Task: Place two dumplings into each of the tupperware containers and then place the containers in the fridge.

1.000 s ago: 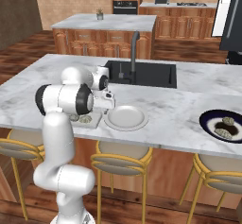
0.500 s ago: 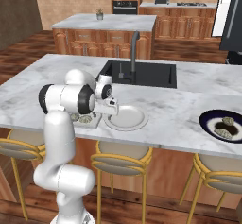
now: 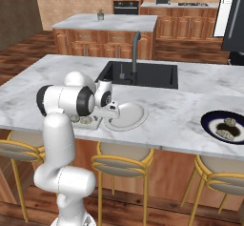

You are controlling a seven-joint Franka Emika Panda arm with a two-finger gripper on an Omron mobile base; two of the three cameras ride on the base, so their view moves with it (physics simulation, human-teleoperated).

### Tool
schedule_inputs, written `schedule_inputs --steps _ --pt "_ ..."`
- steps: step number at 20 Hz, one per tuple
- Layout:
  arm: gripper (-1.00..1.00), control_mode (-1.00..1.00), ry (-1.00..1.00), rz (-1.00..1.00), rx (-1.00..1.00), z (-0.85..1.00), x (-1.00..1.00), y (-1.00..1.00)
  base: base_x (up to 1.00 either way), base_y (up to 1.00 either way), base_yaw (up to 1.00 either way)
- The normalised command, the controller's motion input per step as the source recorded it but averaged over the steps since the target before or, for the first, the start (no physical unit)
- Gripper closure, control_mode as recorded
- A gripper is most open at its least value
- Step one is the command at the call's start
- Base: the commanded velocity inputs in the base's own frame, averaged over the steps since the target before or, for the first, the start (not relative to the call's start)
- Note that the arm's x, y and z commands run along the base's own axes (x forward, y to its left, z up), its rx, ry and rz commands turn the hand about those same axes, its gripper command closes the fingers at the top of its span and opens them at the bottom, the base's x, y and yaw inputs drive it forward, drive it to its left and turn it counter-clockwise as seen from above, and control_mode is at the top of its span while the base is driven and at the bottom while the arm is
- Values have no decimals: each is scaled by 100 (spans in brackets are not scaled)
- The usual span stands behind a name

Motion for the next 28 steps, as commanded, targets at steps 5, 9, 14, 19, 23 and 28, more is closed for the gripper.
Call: schedule_inputs --steps 5,9,14,19,23,28 --pt "100 -100 -4 0 0 -56 0 2 0 0 0" --pt "100 -100 -1 0 0 -50 0 1 0 0 0" --pt "100 -100 -11 -3 0 -26 0 6 0 0 0" --pt "100 -100 -1 -5 0 8 0 9 0 0 0" --pt "100 -100 0 -4 0 28 0 2 0 0 0" --pt "100 -100 5 -5 0 47 0 0 0 0 0"
